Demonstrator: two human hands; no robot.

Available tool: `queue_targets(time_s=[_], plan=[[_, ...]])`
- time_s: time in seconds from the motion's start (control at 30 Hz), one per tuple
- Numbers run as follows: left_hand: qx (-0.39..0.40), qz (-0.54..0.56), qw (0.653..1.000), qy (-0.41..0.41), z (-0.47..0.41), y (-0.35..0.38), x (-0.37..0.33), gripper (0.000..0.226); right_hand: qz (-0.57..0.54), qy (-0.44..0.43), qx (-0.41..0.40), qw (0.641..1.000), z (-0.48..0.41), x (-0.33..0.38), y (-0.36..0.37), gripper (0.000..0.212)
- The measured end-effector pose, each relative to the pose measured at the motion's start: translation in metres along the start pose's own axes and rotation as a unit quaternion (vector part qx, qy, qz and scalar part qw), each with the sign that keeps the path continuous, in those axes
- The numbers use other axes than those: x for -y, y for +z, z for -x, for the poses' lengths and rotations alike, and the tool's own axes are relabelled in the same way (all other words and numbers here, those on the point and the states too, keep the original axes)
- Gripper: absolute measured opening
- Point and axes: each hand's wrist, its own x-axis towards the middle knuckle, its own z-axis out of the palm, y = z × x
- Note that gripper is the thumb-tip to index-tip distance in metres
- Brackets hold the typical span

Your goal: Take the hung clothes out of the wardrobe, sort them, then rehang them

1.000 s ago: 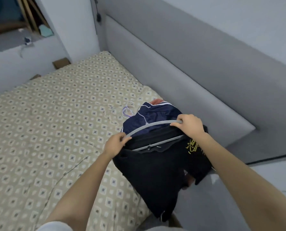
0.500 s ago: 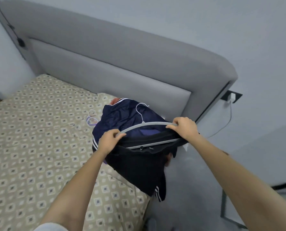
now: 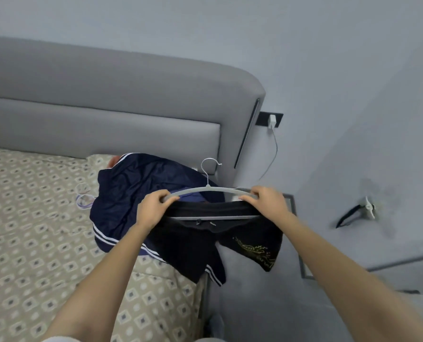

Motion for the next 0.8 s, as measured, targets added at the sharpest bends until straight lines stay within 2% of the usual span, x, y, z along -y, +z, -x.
queue_targets(time_s=[0.17,0.47,0.8], plan=[[0.019,-0.018,0.999,0.045,0.021,0.031,-0.044,0.029,-0.019,0.039,-0.031,0.999,0.054,-0.052,-0.002,0.055],[0.077,-0.050,0.987,0.133,0.081,0.102,-0.142,0.030,-0.044,0.141,-0.082,0.986,0.185,-0.155,-0.022,0.052],[0.168,0.000,0.957,0.235,0.207,0.221,-0.263,0.026,-0.067,0.300,-0.146,0.940,0.383,-0.274,-0.045,0.052]])
